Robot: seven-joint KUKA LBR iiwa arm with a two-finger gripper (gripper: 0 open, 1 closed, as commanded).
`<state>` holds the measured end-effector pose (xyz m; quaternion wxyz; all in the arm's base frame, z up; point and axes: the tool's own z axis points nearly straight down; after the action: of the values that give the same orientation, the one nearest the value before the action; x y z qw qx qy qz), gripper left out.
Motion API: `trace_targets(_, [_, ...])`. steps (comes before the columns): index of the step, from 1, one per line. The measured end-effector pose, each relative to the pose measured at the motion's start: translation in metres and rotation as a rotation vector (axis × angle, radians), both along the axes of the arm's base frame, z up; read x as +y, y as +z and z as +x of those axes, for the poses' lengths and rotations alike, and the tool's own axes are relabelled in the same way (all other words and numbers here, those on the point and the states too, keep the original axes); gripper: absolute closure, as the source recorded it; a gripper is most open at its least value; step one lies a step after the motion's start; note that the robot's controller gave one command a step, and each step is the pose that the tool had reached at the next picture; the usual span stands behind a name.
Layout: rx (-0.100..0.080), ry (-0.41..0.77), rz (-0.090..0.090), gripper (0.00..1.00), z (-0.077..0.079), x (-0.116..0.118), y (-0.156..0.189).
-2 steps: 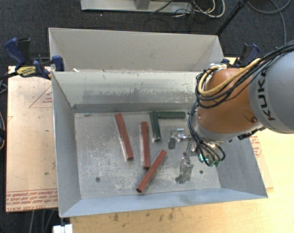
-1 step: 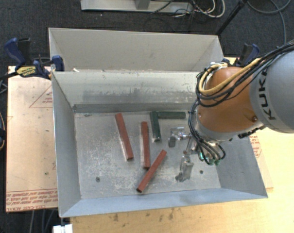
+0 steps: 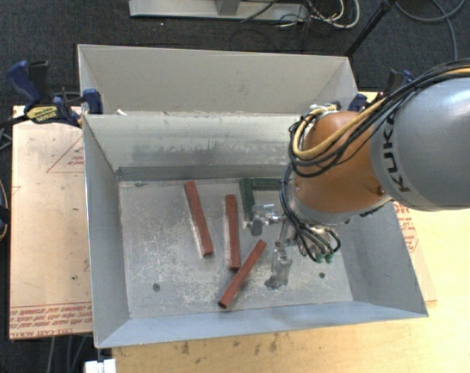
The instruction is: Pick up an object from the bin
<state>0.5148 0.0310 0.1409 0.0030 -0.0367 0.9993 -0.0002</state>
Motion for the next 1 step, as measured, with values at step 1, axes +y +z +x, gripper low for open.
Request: trace_targets(1, [0.005,0.174,0.000,0.00,-0.0054,0.0286,-0.0345])
